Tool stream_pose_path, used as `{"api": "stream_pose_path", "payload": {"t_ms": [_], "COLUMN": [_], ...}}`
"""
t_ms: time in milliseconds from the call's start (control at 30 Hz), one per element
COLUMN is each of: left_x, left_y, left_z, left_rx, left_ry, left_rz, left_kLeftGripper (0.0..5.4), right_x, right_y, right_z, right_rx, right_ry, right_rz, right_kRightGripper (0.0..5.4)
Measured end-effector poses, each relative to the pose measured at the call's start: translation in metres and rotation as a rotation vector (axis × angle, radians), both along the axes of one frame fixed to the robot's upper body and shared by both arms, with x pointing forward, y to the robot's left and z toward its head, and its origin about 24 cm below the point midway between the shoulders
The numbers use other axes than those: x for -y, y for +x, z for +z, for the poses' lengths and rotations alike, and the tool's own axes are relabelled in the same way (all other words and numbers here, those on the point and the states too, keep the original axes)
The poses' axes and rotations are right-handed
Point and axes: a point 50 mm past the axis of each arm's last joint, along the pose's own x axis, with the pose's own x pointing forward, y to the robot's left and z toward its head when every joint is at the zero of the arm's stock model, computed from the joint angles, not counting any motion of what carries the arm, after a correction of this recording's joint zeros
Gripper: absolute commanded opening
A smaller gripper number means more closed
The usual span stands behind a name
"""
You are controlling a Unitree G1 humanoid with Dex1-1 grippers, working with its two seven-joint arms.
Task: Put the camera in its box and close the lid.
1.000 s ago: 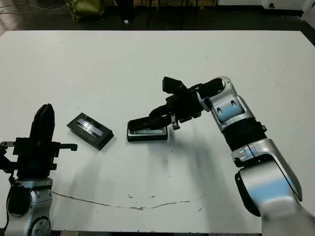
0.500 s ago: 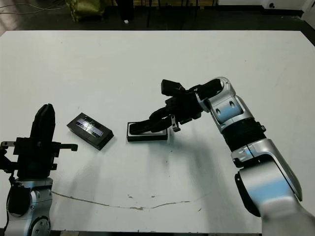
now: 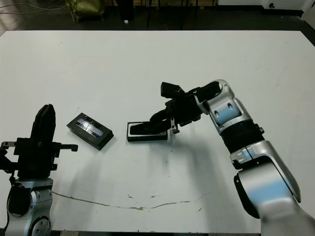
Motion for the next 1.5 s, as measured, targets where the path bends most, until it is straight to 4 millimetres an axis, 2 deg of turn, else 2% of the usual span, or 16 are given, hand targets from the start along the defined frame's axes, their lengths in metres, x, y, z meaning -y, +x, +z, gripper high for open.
{"api": "stream_pose_path", "payload": {"t_ms": [300, 567, 767, 933, 1067, 1367, 1433, 1500], "left_x": [0.000, 0.000, 0.000, 0.000, 0.000, 0.000, 0.000, 0.000], "left_y": [0.000, 0.000, -0.001, 0.000, 0.000, 0.000, 0.000, 0.000], "left_z": [0.000, -0.001, -0.001, -0.001, -0.002, -0.002, -0.002, -0.002], "left_rx": [0.006, 0.003, 0.000, -0.001, -0.002, 0.000, 0.002, 0.002], "left_ry": [0.000, -0.001, 0.001, 0.001, 0.000, 0.003, 0.004, 0.004], "left_rz": [0.002, 0.002, 0.002, 0.003, 0.002, 0.001, -0.001, -0.001], "left_kLeftGripper": [0.00, 0.00, 0.00, 0.00, 0.00, 0.00, 0.00, 0.00], "right_x": [-0.006, -0.005, -0.007, -0.013, -0.006, 0.003, 0.003, 0.004], "right_y": [-0.002, -0.007, -0.008, -0.008, -0.007, -0.005, -0.005, -0.005], "right_z": [-0.003, -0.008, -0.007, 0.012, 0.023, 0.033, 0.035, 0.038], "right_rx": [0.010, 0.037, 0.055, 0.103, 0.130, 0.118, 0.121, 0.133], "right_ry": [-0.014, 0.056, 0.164, 0.248, 0.267, 0.292, 0.296, 0.307], "right_rz": [-0.003, -0.064, -0.118, -0.101, -0.133, -0.179, -0.182, -0.198], "right_kRightGripper": [0.24, 0.21, 1.49, 2.57, 3.43, 5.37, 5.37, 5.12]}}
